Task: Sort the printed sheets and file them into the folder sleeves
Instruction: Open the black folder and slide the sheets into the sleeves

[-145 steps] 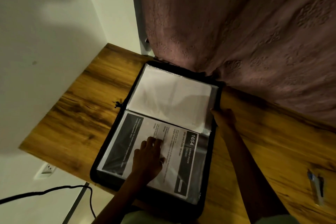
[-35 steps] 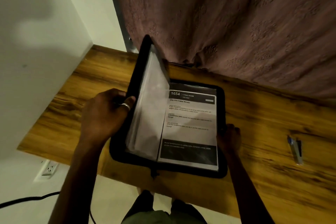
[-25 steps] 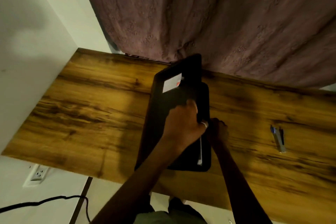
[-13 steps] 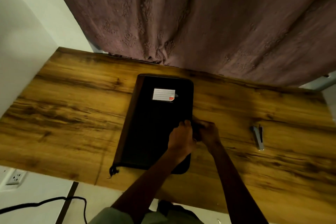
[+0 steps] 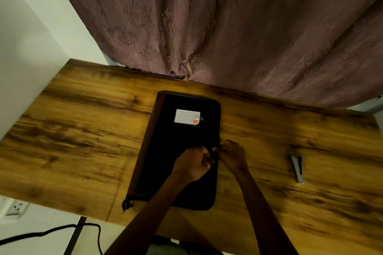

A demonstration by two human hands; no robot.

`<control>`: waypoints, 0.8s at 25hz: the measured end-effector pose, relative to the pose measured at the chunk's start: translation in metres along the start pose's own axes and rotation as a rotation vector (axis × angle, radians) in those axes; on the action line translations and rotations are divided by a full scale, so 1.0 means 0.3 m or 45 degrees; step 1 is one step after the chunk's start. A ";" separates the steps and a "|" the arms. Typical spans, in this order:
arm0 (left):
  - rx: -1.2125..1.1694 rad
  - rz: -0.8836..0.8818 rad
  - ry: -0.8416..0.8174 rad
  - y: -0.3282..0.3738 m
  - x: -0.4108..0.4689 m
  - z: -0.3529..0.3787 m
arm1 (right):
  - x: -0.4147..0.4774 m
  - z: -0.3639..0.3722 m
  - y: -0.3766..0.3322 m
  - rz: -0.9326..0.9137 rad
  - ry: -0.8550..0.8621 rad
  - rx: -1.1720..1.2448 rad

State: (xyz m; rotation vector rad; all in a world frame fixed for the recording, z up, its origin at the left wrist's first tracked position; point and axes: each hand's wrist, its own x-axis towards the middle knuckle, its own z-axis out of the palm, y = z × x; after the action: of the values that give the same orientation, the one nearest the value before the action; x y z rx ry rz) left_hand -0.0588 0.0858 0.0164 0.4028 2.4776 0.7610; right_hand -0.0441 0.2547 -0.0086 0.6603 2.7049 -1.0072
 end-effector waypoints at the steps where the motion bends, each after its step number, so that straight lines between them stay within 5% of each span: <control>1: 0.040 0.008 0.138 -0.050 -0.007 -0.032 | 0.008 -0.006 -0.026 -0.021 0.001 -0.044; 5: 0.281 -0.076 0.572 -0.246 0.018 -0.111 | 0.085 0.004 -0.111 -0.017 0.143 -0.218; 15: 0.351 -0.028 0.473 -0.356 0.187 -0.179 | 0.505 0.157 -0.486 -0.482 0.102 -0.508; 20: 0.387 0.032 0.470 -0.378 0.228 -0.204 | 0.644 0.200 -0.606 -0.524 -0.181 -0.250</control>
State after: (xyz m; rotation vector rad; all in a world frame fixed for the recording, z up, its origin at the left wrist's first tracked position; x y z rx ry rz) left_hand -0.1635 -0.0030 -0.0329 0.4335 2.9550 0.5016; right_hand -0.2989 0.1593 -0.0100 -0.0065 2.8189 -0.8101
